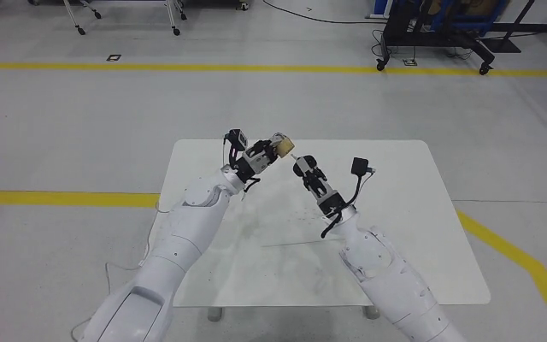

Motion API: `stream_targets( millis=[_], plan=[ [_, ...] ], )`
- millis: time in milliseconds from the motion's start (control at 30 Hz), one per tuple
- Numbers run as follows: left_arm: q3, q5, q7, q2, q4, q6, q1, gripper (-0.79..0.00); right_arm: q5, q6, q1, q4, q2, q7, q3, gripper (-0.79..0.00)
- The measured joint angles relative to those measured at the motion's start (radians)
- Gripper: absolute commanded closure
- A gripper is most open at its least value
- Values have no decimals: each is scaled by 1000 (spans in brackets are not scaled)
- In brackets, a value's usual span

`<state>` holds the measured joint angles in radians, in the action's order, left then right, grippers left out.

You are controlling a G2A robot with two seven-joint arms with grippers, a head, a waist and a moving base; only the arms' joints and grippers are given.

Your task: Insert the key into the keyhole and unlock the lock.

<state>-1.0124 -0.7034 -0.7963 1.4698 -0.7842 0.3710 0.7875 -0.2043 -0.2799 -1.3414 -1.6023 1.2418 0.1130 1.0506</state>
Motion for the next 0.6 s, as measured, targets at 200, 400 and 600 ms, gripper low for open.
stream_targets(
  millis=[200, 400, 600],
  plan=[
    [0, -40, -26, 8, 26, -83, -10, 0, -11, 15, -27, -18, 7, 46, 5, 0],
    [10, -46, -43, 16, 59, -172, -24, 0, 25, 30, -26, -15, 14, 24, 8, 0],
    [11, -53, -49, 19, 72, -205, -31, 0, 24, 30, -26, -15, 14, 24, 8, 0]
  ],
)
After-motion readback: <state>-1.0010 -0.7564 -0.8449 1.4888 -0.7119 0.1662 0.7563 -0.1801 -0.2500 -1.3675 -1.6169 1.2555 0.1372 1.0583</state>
